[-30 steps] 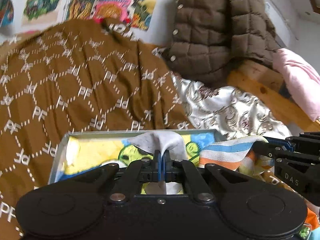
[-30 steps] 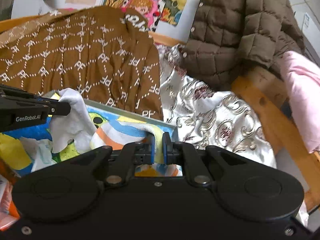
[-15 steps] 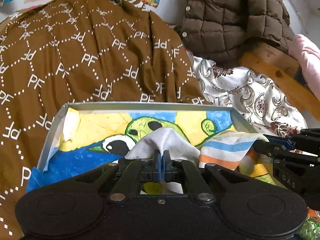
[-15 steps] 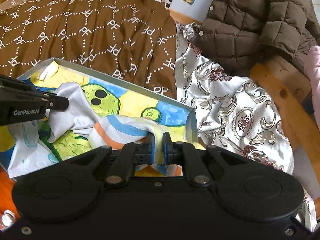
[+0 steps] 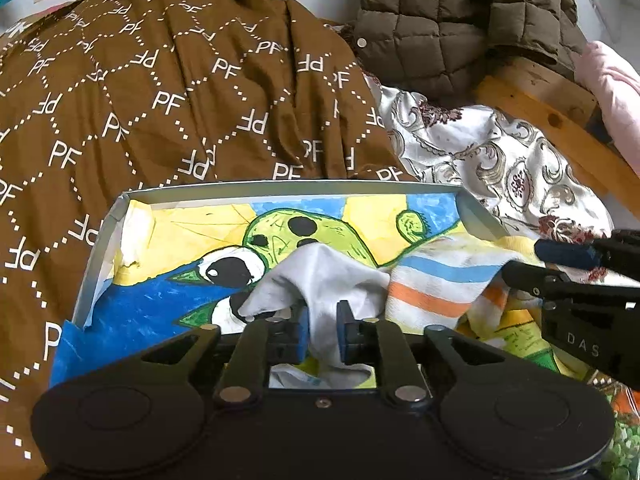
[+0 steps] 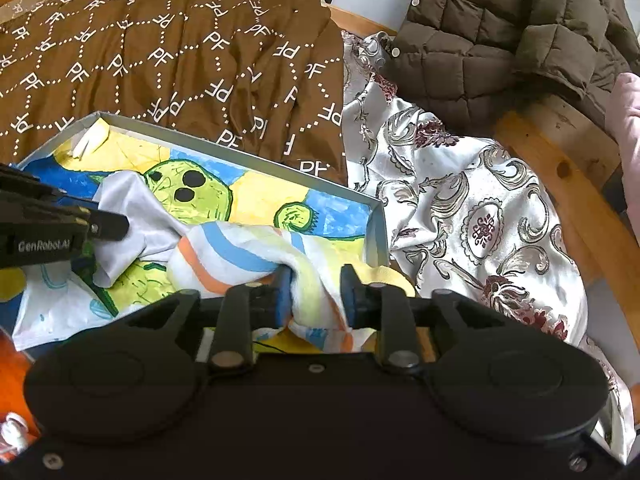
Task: Organize soft objects
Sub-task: 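Lower both held items into the tray and open both tools, then raise both open tools away from the tray back toward the pile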
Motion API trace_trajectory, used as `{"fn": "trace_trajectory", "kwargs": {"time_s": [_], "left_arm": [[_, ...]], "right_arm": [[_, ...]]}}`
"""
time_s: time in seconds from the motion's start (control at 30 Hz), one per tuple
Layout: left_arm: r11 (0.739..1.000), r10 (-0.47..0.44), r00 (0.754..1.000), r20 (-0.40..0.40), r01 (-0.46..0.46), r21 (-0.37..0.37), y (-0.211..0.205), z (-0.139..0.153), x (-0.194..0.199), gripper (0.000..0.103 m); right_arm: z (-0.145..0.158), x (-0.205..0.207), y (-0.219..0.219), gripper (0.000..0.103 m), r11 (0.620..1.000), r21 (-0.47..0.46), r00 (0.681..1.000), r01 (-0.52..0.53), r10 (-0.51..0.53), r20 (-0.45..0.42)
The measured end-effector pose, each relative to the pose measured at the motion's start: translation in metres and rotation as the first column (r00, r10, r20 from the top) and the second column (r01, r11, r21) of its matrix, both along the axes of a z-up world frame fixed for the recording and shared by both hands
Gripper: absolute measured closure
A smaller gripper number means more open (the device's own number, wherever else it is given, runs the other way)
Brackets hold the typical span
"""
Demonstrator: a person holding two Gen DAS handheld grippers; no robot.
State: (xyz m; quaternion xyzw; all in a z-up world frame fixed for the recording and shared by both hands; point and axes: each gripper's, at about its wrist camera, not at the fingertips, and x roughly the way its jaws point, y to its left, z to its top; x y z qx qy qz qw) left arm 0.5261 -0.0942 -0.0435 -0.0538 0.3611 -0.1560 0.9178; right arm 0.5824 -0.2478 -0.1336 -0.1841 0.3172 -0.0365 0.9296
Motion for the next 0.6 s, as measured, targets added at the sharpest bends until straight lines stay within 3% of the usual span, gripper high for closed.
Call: {"fn": "trace_trajectory", "kwargs": {"time_s": [0.27, 0.47, 0.6], "left_arm": [[1.000, 0.004, 1.000, 0.014, -0.004, 0.017, 0.004, 0.021, -0.013, 0.058], [0.999, 0.039, 0.998, 0.058, -0.039, 0.010, 0.014, 0.051, -0.028, 0.044], [0.998, 0.063, 0.992, 0.109, -0.062, -0.009, 0.021, 0.077, -0.045, 0.030]], "right_arm": [[0.027, -0.017, -0.001, 0.058, 1.000, 0.014, 1.000, 0.006, -0.006, 0.030], [0.060, -0.038, -0.002, 0.045, 0.999, 0.035, 0.997, 0.002, -0.005, 0.079], [0.088, -0.059, -0.001, 0.028, 0.999, 0.039, 0.991, 0.003, -0.008, 0.133]]}}
